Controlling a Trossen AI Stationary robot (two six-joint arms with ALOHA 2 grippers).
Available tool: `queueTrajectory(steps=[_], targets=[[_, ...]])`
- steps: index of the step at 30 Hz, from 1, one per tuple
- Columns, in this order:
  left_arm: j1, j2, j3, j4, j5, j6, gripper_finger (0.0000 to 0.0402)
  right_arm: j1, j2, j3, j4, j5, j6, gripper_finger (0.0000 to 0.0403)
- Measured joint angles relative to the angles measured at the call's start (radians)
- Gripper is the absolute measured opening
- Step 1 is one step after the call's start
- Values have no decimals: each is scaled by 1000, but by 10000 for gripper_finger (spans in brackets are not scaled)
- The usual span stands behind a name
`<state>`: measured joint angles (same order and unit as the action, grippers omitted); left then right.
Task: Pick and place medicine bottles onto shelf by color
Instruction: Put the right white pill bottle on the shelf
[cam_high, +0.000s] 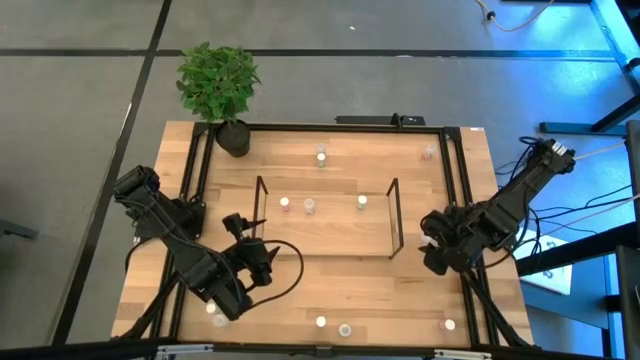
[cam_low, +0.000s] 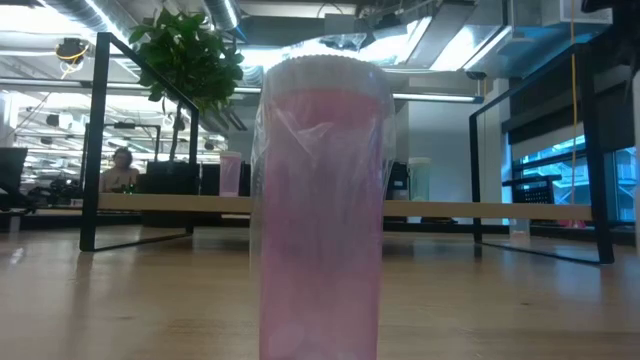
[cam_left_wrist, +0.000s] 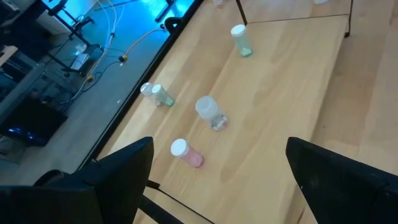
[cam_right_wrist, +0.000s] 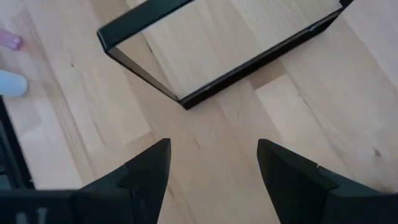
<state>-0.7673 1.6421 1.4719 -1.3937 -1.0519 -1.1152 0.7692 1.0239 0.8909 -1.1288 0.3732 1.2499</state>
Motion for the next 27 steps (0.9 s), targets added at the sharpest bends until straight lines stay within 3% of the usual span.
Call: queueTrajectory(steps=[12, 21, 27], targets=[[1, 0, 0, 0, -4, 0, 360, 0, 69, -1, -181, -27, -118, 242], [1, 0, 0, 5, -3, 0, 360, -1, 5, -229, -35, -120, -196, 242], [1, 0, 0, 11, -3, -1, 360, -2, 4, -274, 30, -121, -190, 242]])
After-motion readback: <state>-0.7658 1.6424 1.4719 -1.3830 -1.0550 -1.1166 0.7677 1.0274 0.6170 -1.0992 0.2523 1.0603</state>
